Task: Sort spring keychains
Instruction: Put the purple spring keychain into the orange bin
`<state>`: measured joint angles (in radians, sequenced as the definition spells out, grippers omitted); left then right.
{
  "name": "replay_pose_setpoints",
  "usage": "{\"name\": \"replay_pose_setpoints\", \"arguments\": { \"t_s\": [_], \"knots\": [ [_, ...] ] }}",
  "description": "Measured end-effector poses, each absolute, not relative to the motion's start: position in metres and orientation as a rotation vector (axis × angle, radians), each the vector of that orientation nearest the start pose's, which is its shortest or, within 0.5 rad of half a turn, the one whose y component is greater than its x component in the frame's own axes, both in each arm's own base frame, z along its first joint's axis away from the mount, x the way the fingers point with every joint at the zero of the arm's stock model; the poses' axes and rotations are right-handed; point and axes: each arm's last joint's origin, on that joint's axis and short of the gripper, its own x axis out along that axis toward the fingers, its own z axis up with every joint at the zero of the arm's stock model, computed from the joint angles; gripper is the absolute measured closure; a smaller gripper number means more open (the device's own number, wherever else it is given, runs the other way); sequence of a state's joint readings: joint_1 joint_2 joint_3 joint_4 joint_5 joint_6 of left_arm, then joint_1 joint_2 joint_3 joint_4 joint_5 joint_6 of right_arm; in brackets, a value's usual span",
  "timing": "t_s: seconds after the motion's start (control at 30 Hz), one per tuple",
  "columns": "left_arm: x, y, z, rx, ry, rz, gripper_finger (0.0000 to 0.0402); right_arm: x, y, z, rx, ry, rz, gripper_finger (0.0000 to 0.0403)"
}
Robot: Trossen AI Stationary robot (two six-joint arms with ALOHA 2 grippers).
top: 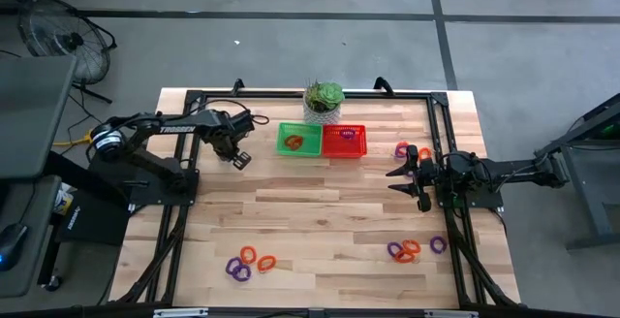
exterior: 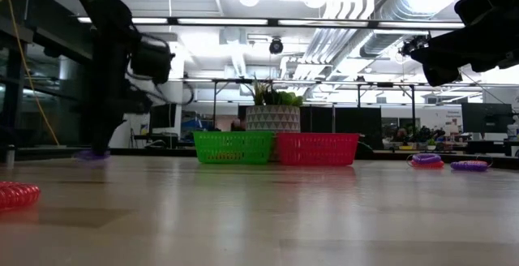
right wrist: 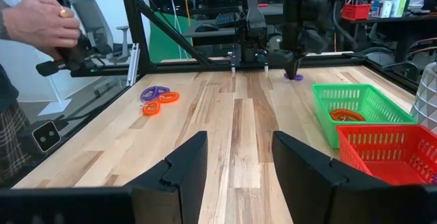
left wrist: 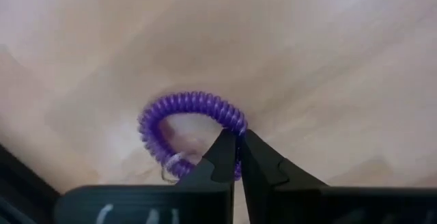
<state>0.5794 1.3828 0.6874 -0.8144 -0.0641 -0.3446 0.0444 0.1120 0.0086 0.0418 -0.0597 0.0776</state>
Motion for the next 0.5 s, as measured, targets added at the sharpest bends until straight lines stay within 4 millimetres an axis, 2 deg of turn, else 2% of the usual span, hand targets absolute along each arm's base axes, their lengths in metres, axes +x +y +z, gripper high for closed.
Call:
{"name": "replay_pose_setpoints", "arguments": {
  "t_s": [0.3,0.5],
  "knots": [
    [0.174,0.110,0.198,-0.636,1.231,0.729,0.0401,0.104,0.006,0.161,0.078,0.066,0.101,0.0244],
    [0.187,0.102,0.230,-0.576,1.126,0.540,0.0401,0.104,0.006,0.162,0.078,0.065,0.101,0.0246]
  ]
}}
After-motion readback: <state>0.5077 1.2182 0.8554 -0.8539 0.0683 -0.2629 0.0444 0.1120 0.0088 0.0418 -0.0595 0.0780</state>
